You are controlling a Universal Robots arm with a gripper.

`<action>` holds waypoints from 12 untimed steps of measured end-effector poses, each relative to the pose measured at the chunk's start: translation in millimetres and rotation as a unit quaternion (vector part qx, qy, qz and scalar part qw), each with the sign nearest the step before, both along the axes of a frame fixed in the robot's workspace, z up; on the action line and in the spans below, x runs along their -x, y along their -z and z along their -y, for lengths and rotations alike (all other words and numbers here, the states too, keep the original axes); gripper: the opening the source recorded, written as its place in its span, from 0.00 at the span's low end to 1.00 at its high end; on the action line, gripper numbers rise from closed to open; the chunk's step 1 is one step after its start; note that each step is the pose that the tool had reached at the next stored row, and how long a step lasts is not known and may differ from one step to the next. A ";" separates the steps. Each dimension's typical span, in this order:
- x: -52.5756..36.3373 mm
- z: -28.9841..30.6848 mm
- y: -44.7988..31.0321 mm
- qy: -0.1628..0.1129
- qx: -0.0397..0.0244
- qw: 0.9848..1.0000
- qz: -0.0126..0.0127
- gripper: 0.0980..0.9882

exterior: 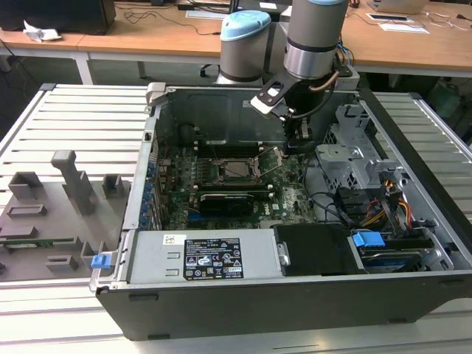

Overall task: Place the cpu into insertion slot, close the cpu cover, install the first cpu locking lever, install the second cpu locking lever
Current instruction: 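Close the cpu cover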

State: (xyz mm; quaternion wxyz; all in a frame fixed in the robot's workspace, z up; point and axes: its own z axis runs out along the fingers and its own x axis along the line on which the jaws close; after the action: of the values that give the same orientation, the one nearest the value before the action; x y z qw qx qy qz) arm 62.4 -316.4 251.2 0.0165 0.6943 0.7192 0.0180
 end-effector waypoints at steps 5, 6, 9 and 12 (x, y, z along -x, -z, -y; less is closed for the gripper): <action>0.0 0.0 4.0 0.000 0.001 1.000 -0.001 0.01; -0.1 0.0 4.0 0.000 0.001 1.000 -0.002 0.01; 0.4 0.0 3.9 0.000 0.001 1.000 -0.009 0.01; 2.2 0.0 4.0 0.000 0.001 1.000 -0.011 0.01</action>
State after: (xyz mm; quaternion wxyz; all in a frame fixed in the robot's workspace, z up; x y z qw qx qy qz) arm 60.2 -316.3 247.2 0.0088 0.6944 0.7195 0.0095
